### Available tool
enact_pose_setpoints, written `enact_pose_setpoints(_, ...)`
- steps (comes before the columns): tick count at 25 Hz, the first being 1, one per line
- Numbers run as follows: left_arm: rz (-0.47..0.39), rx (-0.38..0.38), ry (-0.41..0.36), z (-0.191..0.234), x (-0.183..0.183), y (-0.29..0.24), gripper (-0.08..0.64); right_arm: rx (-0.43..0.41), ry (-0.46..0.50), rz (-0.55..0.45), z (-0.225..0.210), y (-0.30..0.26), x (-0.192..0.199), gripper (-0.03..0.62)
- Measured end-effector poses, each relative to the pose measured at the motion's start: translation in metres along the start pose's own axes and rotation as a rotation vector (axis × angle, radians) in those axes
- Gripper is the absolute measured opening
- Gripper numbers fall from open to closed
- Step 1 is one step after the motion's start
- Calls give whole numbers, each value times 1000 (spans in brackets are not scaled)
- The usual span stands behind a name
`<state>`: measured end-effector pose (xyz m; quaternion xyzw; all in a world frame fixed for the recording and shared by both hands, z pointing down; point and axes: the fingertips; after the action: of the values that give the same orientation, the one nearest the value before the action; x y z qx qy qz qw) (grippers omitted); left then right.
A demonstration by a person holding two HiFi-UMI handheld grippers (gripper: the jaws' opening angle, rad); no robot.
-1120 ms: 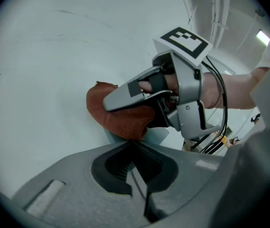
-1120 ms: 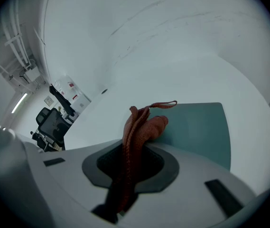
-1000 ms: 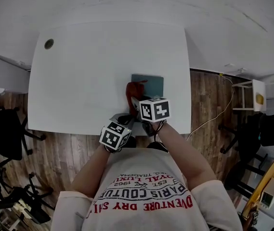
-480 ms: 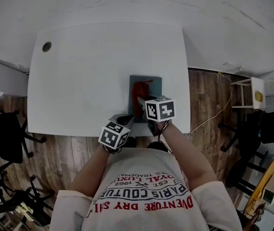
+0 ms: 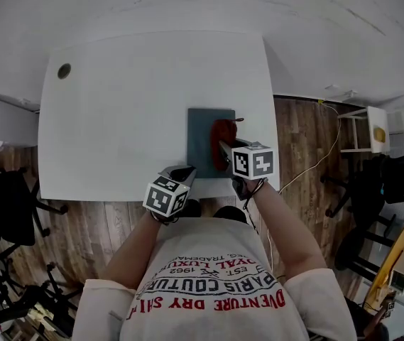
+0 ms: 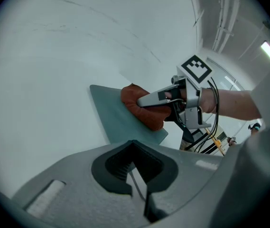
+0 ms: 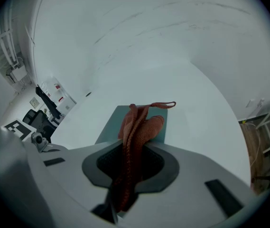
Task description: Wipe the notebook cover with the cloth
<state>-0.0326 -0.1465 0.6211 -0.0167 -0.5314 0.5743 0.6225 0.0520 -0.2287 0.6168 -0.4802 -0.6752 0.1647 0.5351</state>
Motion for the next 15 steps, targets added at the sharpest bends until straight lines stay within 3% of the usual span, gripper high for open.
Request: enact_pose_setpoints(15, 14, 25, 27, -2, 1, -2, 9, 156, -59, -8, -59, 48, 22, 75)
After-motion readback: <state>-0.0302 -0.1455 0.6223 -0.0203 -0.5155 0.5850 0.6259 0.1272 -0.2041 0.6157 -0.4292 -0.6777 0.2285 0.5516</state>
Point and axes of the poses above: the fingertips, and each gripper's own axes: y backward along the fingers, z to its left, x out of its underside, and after that the axes turned 2 degrees about -z, right-handed
